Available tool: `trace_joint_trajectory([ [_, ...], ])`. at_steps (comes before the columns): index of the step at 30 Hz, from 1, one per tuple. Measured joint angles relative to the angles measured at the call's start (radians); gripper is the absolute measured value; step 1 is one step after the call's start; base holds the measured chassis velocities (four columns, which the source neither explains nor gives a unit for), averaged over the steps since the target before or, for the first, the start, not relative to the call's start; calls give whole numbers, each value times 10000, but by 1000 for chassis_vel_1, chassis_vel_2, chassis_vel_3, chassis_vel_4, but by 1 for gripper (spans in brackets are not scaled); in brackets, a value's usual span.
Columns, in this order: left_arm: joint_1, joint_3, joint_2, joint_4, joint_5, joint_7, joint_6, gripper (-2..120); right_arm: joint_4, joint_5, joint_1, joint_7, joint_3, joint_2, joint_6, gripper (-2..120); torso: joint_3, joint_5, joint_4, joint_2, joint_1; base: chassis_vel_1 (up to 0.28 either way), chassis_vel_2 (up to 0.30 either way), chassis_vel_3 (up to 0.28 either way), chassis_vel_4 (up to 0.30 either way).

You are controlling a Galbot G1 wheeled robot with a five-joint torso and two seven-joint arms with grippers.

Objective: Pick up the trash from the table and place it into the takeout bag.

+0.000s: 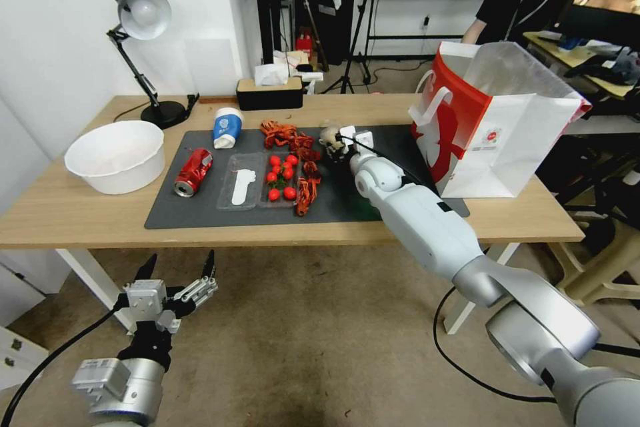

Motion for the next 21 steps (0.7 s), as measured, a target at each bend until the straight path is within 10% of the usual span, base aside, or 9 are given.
trace_joint_trajectory([
  [11,41,-28,3,-10,1,0,-31,100,916,28,-107,186,414,-376,-31,8,1,0,0,-1,1,0,0,0,0],
  [21,91,-160,-27,-55,-63,-18,-178,100,5037,896,115,825,1357,-2039,-639,8,-1,0,1,0,0,0,0,0,0],
])
